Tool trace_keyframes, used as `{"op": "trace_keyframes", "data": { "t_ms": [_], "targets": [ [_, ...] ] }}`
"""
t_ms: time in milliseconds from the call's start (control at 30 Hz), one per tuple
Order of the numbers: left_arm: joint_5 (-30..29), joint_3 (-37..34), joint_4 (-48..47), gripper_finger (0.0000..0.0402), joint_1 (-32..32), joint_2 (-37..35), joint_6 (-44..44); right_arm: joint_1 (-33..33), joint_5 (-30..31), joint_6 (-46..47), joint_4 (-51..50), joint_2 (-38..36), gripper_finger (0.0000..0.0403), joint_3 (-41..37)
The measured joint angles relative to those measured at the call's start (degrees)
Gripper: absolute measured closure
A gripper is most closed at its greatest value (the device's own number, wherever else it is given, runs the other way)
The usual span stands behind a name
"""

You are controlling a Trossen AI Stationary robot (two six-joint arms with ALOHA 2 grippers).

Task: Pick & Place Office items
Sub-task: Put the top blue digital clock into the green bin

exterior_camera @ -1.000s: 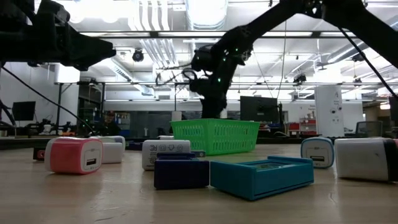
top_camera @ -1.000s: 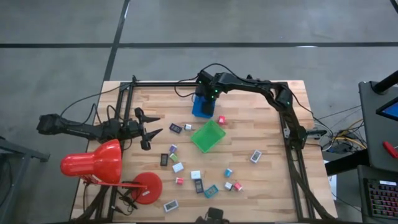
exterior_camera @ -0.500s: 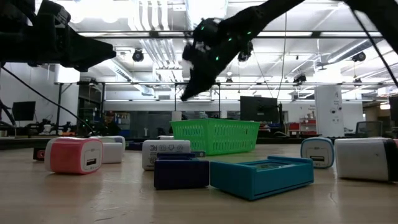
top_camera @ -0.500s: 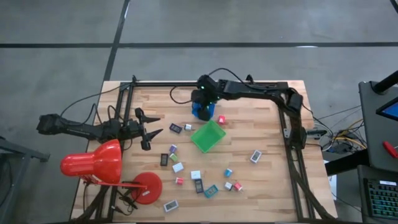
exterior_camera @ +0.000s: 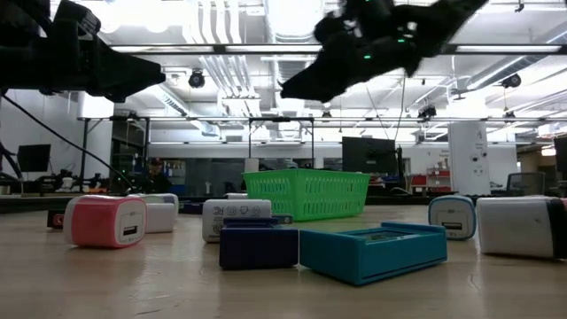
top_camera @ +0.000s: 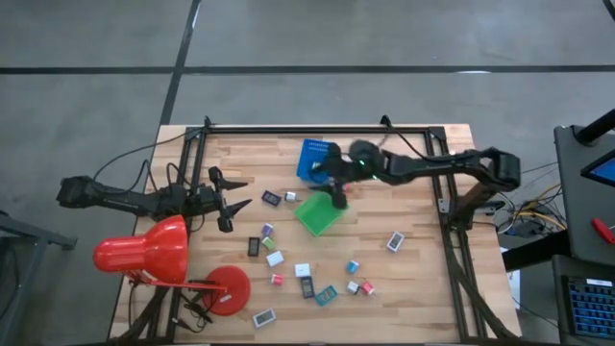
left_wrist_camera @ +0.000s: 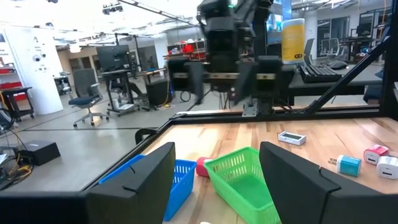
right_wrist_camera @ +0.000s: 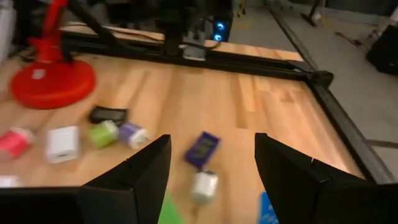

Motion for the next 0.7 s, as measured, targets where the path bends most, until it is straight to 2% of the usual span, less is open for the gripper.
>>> {"op": "trace_keyframes", "data": {
  "t_ms": [67, 200, 433, 700],
  "targets": [
    [0.02, 0.01, -0.12, 0.0163, 0.00, 0.00, -0.03, 1.76, 2.16, 1.11, 2.71, -2.72, 0.0179, -4.21],
    [0.21, 0.00, -0.17, 0.0163, 0.01, 0.00, -0.23, 6.41, 10.35, 2.45, 6.88, -6.69, 0.0179, -11.33],
    [3.39, 0.00, -0.11, 0.0163, 0.01, 1.23, -4.03, 14.49, 22.54, 5.42, 12.84, -10.37, 0.0179, -19.66],
    [3.97, 0.24, -0.46, 0.0163, -0.02, 7.72, -9.76, 17.88, 28.78, 7.43, 14.03, -11.24, 0.0179, -23.10]
  ]
}}
